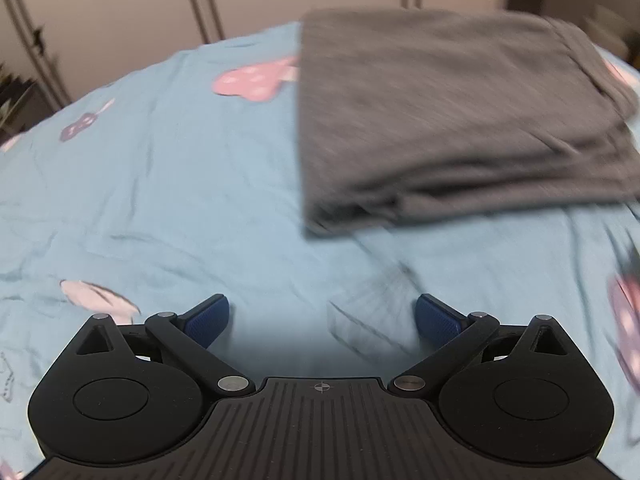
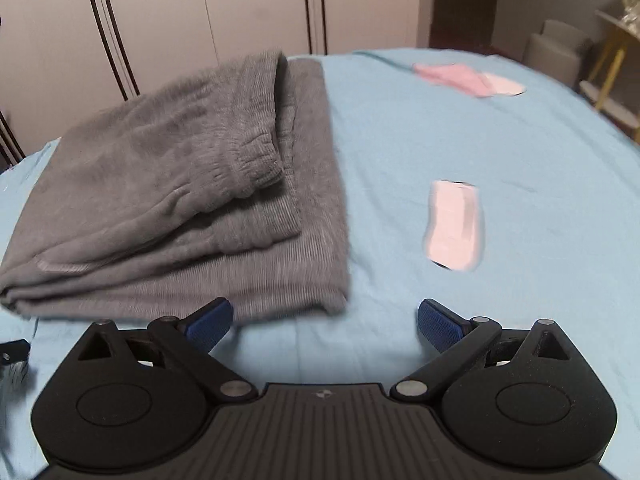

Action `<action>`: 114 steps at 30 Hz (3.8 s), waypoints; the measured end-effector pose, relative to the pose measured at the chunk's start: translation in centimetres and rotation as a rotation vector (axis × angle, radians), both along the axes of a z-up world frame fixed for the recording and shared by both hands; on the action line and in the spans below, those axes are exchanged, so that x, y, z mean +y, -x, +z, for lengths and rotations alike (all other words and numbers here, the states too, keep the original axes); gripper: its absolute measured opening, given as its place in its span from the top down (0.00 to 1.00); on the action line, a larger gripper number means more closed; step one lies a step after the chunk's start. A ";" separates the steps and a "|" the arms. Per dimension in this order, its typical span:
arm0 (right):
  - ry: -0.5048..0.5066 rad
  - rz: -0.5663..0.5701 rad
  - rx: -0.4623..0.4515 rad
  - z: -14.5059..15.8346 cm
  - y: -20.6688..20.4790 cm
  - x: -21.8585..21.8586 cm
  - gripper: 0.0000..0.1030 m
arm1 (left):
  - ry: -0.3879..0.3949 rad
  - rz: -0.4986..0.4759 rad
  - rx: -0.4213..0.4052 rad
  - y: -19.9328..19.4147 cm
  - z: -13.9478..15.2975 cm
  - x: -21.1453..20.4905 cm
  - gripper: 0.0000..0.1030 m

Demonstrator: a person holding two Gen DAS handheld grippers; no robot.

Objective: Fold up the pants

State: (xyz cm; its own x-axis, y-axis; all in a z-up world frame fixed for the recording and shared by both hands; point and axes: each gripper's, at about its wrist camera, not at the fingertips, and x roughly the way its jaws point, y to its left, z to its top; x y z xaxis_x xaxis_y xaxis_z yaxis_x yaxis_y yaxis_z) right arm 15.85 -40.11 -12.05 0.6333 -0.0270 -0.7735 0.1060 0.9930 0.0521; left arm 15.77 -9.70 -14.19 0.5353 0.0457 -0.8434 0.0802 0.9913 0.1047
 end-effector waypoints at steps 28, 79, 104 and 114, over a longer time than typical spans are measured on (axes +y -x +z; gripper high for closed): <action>-0.053 -0.060 0.238 4.1 8.9 3.5 0.03 | 0.037 0.036 -0.098 8.0 9.9 -5.3 0.01; 0.095 0.047 0.174 11.0 4.4 8.1 0.03 | -0.013 0.096 0.041 4.1 13.8 -4.9 0.01; 0.103 0.060 0.149 11.6 4.6 8.3 0.03 | -0.011 0.090 0.030 4.2 14.1 -4.7 0.01; 0.116 0.070 0.132 11.9 4.8 8.7 0.03 | -0.010 0.089 0.029 4.3 14.1 -4.8 0.01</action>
State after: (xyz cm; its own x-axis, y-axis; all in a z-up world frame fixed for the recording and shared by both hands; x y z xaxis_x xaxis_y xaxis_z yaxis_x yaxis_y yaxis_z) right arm 11.01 -31.45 -0.14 0.5300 -0.0808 -0.8441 0.0351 0.9967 -0.0734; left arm 11.52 -14.45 -0.06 0.5043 0.1005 -0.8577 -0.0054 0.9935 0.1133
